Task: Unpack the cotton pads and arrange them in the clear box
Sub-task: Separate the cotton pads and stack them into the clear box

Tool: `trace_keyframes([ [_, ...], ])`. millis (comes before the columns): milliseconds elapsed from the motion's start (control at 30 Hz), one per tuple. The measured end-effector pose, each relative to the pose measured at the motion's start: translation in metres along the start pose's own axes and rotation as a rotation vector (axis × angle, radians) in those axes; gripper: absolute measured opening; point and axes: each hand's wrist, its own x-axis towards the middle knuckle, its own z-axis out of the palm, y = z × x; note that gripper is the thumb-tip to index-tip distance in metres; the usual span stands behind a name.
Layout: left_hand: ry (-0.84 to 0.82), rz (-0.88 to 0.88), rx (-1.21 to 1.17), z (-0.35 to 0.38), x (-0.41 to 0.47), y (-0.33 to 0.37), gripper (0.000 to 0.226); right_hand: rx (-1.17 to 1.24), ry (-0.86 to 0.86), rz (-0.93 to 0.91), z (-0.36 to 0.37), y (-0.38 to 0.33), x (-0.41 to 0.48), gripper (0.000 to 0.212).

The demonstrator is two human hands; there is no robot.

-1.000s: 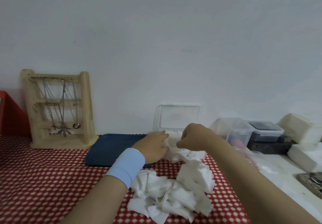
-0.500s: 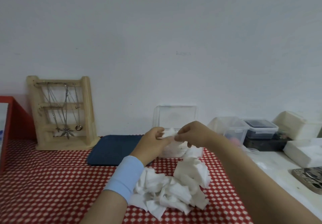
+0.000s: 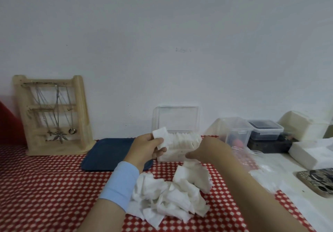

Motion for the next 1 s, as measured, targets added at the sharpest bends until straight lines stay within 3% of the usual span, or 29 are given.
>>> trace_keyframes([
  [133, 0.031, 0.011, -0.005, -0.008, 0.003, -0.005, 0.019, 0.061, -0.03, -0.052, 0.005, -0.006, 0.009, 0.018],
  [233, 0.063, 0.014, -0.036, -0.015, 0.005, -0.007, 0.015, 0.25, -0.059, -0.164, -0.01, -0.006, 0.009, 0.024],
  [333, 0.093, 0.022, -0.041, -0.021, 0.006, -0.007, 0.011, 0.51, -0.137, -0.336, -0.031, -0.014, -0.004, 0.014],
  [533, 0.114, 0.03, -0.014, -0.034, 0.004, -0.008, 0.012, 0.971, -0.434, -0.59, -0.035, -0.032, -0.013, 0.026],
  [733, -0.086, -0.069, -0.134, -0.035, -0.005, -0.004, 0.022, 0.888, -0.316, -0.563, -0.015, -0.045, -0.009, 0.01],
  [867, -0.135, -0.072, -0.213, -0.037, -0.005, -0.004, 0.023, 0.788, -0.29, -0.511, -0.01, -0.046, -0.005, 0.007],
  [1000, -0.155, -0.019, -0.127, -0.036, -0.003, -0.01, 0.026, 0.73, -0.295, -0.454, -0.007, -0.051, -0.005, 0.012],
])
